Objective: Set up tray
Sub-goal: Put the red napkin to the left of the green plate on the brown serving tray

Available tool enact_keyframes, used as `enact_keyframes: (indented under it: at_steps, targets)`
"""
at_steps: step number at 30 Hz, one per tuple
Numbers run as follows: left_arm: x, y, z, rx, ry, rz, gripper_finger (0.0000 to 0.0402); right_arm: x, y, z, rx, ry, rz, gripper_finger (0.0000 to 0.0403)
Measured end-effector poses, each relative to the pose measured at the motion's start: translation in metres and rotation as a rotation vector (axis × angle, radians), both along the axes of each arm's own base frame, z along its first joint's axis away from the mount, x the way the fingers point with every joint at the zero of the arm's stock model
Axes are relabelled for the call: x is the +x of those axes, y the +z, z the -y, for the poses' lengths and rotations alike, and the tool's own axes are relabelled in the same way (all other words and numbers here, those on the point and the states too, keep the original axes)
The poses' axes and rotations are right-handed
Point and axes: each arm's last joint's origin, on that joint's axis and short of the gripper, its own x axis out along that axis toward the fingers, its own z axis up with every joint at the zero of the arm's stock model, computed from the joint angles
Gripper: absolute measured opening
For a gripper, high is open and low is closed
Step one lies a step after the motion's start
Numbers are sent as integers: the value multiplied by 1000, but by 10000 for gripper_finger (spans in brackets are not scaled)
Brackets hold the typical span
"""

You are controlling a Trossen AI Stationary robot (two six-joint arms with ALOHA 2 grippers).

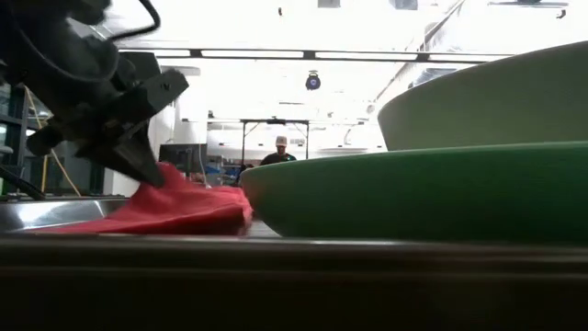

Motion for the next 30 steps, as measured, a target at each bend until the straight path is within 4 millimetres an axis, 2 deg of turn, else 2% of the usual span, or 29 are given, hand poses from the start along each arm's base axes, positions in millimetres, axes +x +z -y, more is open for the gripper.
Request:
enact_keyframes:
  at_steps: [8,15,23,30]
  targets:
    - [-6,2,-2,-52,-16,-128,12,0,0,0,-4,-9,0,0]
    - [-8,3,-7,-17,-32,-192,11,0,0,0,-8,-16,0,0]
    - [10,6,-17,-42,-296,-302,12,0,0,0,-8,-17,0,0]
    - [10,6,-16,-65,-326,-326,11,0,0,0,-8,-16,-1,0]
